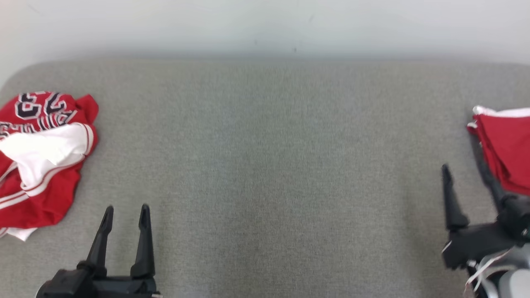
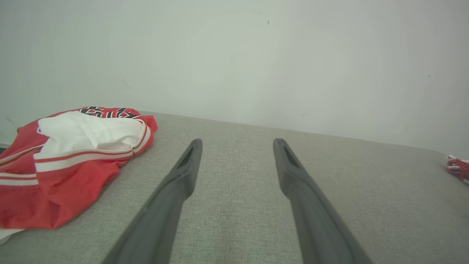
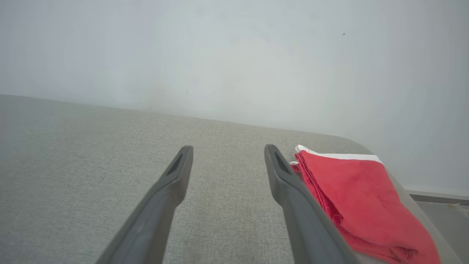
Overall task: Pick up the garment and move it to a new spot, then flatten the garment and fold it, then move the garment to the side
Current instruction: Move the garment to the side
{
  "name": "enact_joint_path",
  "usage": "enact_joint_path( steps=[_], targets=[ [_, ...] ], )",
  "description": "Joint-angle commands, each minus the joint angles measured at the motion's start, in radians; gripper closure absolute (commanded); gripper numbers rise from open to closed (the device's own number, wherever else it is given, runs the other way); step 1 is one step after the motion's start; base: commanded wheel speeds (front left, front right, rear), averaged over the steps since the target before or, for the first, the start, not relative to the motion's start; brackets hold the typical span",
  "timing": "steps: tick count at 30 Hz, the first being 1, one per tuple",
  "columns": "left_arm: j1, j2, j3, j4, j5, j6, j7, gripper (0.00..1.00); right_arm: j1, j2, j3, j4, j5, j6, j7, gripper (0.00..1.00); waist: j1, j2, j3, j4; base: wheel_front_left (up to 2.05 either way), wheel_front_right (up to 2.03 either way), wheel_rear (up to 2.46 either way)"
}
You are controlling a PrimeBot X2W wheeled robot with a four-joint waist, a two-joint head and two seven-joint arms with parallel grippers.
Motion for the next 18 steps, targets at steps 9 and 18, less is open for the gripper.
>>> enact_joint_path(
  steps=[9, 18],
  targets=[
    [0.083, -0.015, 0.035, 0.057, 0.024, -0.002, -0.004, 0.00, 0.093, 0.133, 0.066, 0.075, 0.055, -0.003, -0.136, 0.00, 0.0003, 0.0002, -0.161, -0.006, 0.00, 0.00, 0.00],
    [0.121, -0.022, 0.027, 0.096, 0.051, -0.002, -0.004, 0.00, 0.151, 0.166, 0.124, 0.130, -0.001, -0.003, -0.167, 0.00, 0.0003, 0.0002, -0.196, -0.026, 0.00, 0.00, 0.00]
  ],
)
